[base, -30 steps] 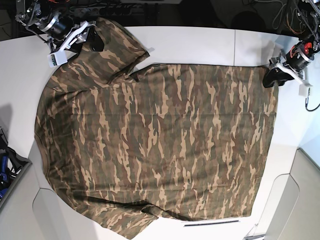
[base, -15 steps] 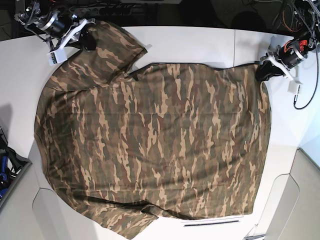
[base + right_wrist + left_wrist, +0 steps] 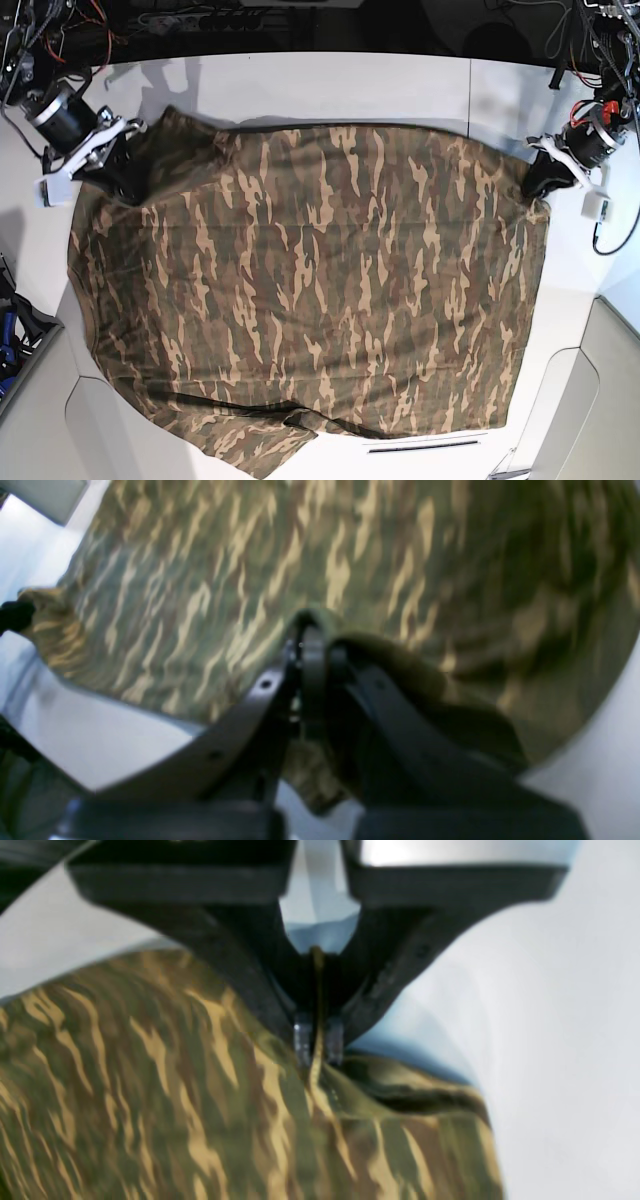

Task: Fold the T-shirt properly
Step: 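Lift the shoulder edge with both grippers and fold it over toward the hem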

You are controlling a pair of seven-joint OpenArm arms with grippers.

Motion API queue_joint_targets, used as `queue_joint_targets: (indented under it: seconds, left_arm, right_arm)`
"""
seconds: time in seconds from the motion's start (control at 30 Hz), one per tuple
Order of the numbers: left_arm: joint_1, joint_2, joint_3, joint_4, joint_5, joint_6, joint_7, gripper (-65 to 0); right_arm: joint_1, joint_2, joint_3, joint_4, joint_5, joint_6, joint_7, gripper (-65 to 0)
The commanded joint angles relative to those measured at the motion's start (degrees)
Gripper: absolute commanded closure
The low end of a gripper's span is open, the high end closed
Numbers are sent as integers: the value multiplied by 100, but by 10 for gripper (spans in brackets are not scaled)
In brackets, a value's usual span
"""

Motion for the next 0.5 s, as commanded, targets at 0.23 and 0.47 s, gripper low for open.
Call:
queue_joint_targets:
  seconds: [0.23,0.47]
  left_arm:
    - [-802,-61,-39,-251,378,293,-588,0]
    - [-1687,190,76,-1071,638,295,-719,0]
  right_arm:
    - [1303,66,26,-448,-339,7,168,0]
    - [2699,68,22,-2050,-341,59,164,0]
